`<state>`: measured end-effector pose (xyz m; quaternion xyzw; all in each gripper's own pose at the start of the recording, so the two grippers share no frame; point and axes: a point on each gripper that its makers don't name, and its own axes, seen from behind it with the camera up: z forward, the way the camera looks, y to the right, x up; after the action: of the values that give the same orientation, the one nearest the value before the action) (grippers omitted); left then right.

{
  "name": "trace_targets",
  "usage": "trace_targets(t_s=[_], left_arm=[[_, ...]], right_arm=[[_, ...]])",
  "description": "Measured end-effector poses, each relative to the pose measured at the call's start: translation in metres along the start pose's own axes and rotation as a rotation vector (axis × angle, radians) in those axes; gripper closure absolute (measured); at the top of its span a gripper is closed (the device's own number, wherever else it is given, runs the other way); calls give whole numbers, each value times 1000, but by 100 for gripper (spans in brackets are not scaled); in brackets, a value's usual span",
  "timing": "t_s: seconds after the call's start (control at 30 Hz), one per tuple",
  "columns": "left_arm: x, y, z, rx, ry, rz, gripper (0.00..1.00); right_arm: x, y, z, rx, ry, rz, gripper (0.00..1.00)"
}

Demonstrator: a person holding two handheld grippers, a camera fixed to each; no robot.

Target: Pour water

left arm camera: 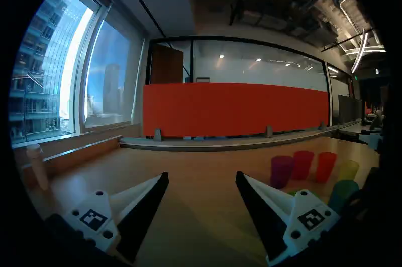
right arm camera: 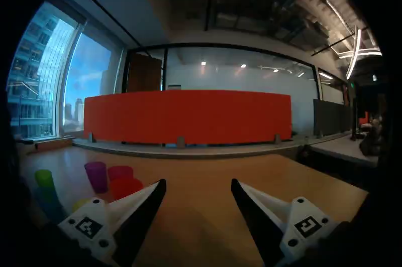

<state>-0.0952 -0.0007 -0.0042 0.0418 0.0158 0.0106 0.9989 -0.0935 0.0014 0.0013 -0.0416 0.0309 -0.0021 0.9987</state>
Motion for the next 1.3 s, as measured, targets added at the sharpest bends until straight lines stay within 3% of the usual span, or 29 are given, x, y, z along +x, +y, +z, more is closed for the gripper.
trace_targets(t_s=[1.3], left_arm=[[0,0,1,0,0,0,0]], right_arm=[[-1,1,1,0,-1,0,0]])
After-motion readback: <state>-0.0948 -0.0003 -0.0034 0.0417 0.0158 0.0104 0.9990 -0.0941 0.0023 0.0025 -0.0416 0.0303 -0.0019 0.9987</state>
